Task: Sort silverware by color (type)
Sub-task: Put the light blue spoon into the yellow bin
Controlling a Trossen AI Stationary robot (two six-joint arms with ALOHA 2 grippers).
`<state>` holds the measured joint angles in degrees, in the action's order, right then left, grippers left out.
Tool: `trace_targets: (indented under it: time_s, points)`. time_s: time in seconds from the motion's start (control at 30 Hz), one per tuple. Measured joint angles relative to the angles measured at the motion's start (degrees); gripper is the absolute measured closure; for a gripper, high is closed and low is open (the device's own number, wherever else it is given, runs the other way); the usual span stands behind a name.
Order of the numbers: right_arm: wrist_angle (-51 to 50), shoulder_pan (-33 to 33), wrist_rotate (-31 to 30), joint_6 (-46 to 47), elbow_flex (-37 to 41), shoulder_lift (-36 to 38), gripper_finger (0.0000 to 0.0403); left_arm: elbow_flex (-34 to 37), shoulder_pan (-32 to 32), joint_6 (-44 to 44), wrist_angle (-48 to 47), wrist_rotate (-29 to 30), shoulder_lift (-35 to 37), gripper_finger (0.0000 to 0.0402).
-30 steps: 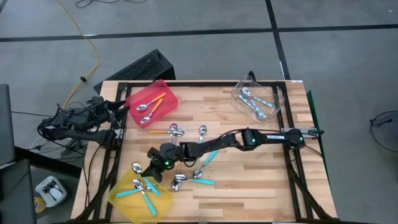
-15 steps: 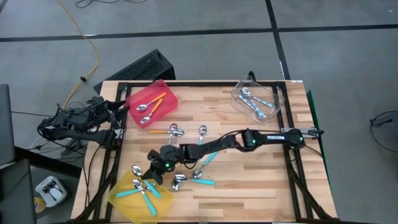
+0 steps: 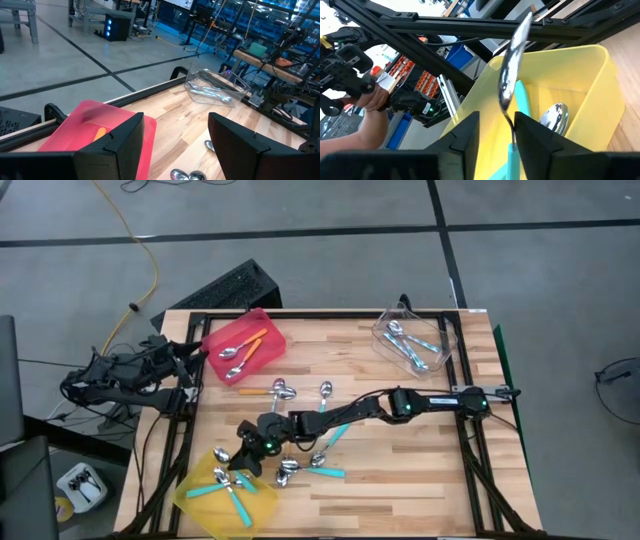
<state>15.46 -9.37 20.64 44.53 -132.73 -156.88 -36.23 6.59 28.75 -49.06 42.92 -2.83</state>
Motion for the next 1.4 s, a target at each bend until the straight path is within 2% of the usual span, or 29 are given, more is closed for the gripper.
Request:
trace_targets:
  time_s: [0.33, 0.47, 0.93, 1.03, 1.13, 1.27, 1.4]
  points:
    - [0.97, -0.26, 0.06, -3.16, -0.11, 0.0, 0.0201, 0.0, 0.02, 0.0, 0.0, 0.0, 0.0, 0.0196]
    - [-2.11, -0.57, 0.18, -5.49, -2.32, 0.11, 0.0198, 0.01, 0.01, 0.01, -0.01, 0.01, 0.0, 0.0196]
    - [-4.08, 0.7, -0.73, -6.36, -2.27, 0.33, 0.0205, 0.02, 0.02, 0.0, -0.02, 0.0, 0.0, 0.0196]
    - [-10.51, 1.52, 0.09, -11.97, -2.27, 2.33, 0.0205, 0.01, 0.01, 0.01, -0.02, 0.0, -0.01, 0.0196]
    - [-19.9, 2.51, -1.53, -17.96, -2.27, 5.51, 0.0205, 0.0, 0.02, 0.0, -0.02, 0.02, 0.0, 0.0196]
    - [-33.3, 3.92, -6.84, -25.74, -2.25, 10.58, 0.0205, 0.01, 0.01, 0.01, -0.02, 0.0, 0.0, 0.0196]
    - [-45.34, 4.73, -17.47, -33.08, -2.27, 16.37, 0.0205, 0.0, 0.0, 0.02, -0.02, 0.0, 0.0, 0.0196]
